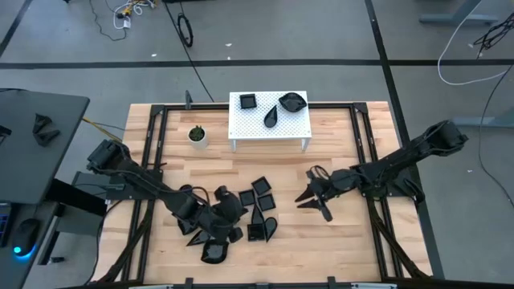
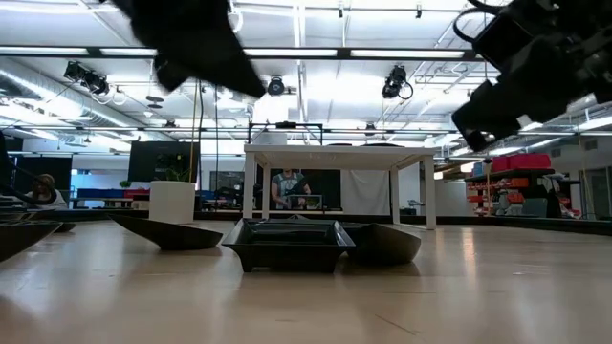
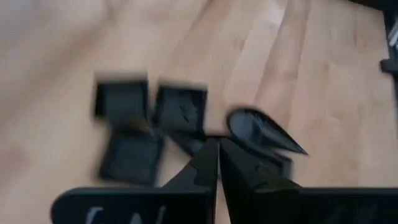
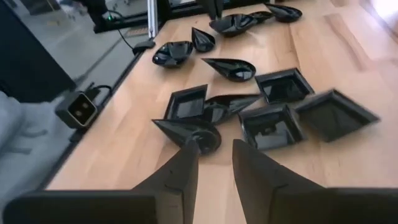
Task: Pick & Place Mini shaped plates
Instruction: Stack the black plate on top of the black plate on the shelf
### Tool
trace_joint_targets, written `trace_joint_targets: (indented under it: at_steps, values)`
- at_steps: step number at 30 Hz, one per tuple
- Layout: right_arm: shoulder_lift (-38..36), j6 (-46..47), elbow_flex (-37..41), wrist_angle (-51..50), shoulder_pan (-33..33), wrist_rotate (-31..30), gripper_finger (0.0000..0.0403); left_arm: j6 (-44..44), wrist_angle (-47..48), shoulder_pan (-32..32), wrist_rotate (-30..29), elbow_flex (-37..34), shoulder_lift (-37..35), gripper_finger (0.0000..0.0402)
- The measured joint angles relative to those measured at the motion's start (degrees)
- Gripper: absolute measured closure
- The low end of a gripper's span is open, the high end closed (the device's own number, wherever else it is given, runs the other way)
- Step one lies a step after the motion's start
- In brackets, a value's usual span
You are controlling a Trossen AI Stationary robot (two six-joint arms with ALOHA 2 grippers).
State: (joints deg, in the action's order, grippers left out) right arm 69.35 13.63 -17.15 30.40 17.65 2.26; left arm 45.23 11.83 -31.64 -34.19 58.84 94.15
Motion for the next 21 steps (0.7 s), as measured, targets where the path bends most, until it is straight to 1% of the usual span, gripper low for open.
trace_joint_targets:
  at_steps: [3,4,6,8,10,13,18,21]
  values:
    - [2.8,-3.3,-2.3,0.1,0.0,-0.7,0.0300,17.0,1.2,-0.1,5.1,-2.0,0.0,0.0374]
    - [3.9,-3.7,-3.1,0.4,0.0,-1.3,0.0300,21.3,1.6,-0.2,7.3,-3.1,0.0,0.0369]
    - [5.2,-4.9,-4.3,0.5,-0.1,-2.4,0.0300,26.4,2.1,-0.8,10.7,-5.0,0.0,0.0356]
    - [7.0,-5.7,-5.6,0.6,-0.2,-2.8,0.0300,28.7,1.0,-1.5,12.0,-6.7,0.0,0.0341]
    - [7.9,-6.0,-6.1,0.4,-0.3,-2.9,0.0300,29.6,-1.3,-2.3,11.6,-8.4,0.0,0.0329]
    - [9.1,-6.0,-6.6,0.5,-0.5,-2.8,0.0300,30.7,-3.4,-3.1,12.1,-9.7,0.0,0.0322]
    - [9.9,-5.4,-6.5,0.6,-0.7,-2.8,0.0300,30.7,-4.3,-3.3,14.6,-10.5,0.0,0.0340]
    - [10.0,-5.2,-6.5,0.5,-0.7,-2.8,0.0300,30.7,-2.1,-3.3,15.2,-10.6,0.0,0.0356]
